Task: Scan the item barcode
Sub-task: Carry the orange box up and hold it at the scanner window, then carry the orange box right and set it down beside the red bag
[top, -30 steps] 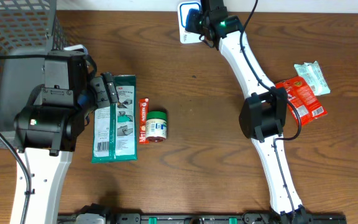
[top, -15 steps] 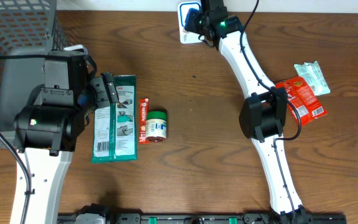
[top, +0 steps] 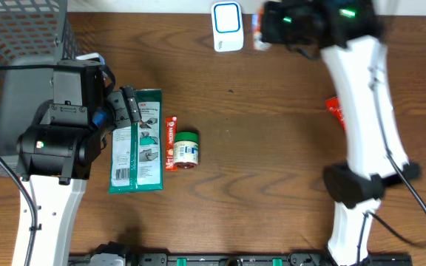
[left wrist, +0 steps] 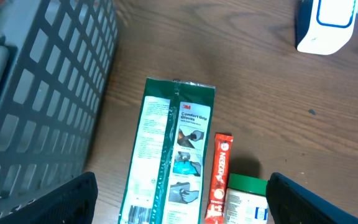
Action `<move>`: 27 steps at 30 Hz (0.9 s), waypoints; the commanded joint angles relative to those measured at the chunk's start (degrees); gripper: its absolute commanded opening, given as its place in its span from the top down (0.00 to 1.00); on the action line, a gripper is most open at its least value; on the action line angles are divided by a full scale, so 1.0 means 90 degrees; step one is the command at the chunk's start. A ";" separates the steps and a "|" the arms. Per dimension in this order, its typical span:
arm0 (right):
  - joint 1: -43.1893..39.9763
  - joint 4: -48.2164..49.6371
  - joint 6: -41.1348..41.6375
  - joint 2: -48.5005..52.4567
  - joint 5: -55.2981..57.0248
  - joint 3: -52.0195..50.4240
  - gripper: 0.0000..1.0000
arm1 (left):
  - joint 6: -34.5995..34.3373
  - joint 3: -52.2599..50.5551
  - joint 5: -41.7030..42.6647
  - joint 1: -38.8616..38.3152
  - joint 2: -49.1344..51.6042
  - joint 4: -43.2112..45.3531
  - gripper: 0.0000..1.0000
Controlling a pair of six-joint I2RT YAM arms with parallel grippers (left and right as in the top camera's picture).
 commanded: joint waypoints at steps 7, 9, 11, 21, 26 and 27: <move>-0.0066 -0.1477 -0.0590 -0.0384 0.0933 -0.0321 0.99 | -0.0058 0.0029 -0.0058 0.0015 0.0012 0.0017 0.13; -0.0068 -0.1479 -0.0595 -0.0423 0.1042 -0.0510 0.99 | -0.0058 0.0029 -0.0058 0.0015 0.0012 0.0017 0.13; -0.0066 -0.1479 -0.0624 -0.0512 0.1134 -0.0964 0.99 | -0.0058 0.0029 -0.0058 0.0015 0.0012 0.0017 0.13; -0.0066 -0.0682 -0.0323 -0.0624 0.2990 -0.4566 0.99 | -0.0058 0.0029 -0.0058 0.0015 0.0012 0.0017 0.13; -0.0109 0.0515 -0.0325 -0.0624 0.3951 -0.6254 0.99 | -0.0056 0.0029 -0.0058 0.0015 0.0012 0.0017 0.13; -0.0131 0.0784 -0.0325 -0.0624 0.4211 -0.6572 0.99 | -0.0056 0.0029 -0.0058 0.0015 0.0012 0.0017 0.13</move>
